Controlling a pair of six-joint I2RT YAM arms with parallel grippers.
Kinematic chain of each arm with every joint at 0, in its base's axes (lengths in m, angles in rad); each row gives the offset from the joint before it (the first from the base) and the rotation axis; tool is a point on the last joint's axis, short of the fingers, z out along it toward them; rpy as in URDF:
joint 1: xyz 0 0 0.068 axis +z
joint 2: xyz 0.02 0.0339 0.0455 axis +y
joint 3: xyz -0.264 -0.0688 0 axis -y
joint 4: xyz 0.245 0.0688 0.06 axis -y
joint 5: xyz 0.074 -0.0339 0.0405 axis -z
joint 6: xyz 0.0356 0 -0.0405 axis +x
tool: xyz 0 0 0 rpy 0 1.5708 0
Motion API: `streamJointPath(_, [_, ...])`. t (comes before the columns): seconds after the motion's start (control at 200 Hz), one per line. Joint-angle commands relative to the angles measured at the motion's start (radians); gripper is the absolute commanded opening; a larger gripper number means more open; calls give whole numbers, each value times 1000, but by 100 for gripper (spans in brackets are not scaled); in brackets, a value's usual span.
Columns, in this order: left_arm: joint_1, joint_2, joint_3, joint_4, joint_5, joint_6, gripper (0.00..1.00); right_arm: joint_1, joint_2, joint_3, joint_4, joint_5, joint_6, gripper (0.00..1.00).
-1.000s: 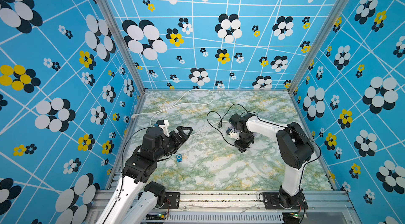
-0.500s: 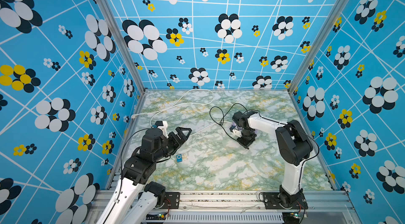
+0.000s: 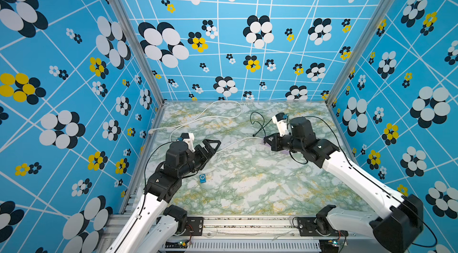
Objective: Charge mp3
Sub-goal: Pick up the charging cable from the center of the board, then pick up the MP3 player from the center of the board.
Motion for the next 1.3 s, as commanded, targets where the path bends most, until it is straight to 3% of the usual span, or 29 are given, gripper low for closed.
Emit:
streamJointPath(0.0, [-24,27,-22,158,-1,-122,100,48,-35,-61,351,52,215,0])
streamJointPath(0.23, [-38,17,-82,178,-98,-294,99,125,-39,-110,543,115,220,0])
streamJointPath(0.365, [24,14,-9,-148,-121,-256,99,143,-23,-121,593,124,210,0])
streamJointPath(0.475, [93,104,98,-472,-102,-128,100,147,-20,-136,619,127,207,0])
streamJointPath(0.565, [116,181,149,-608,-117,-35,99,147,-29,-153,638,125,207,0])
streamJointPath(0.67, [134,209,133,-545,-44,-4,100,147,-40,-165,636,120,204,0])
streamJointPath(0.855, [133,155,21,-327,38,-114,100,147,-52,-185,658,124,213,0])
streamJointPath(1.095, [140,88,-33,-446,-50,-174,100,151,-73,-235,717,126,204,0])
streamJointPath(1.294, [206,147,18,-638,-136,-93,100,168,-98,-271,755,135,172,0])
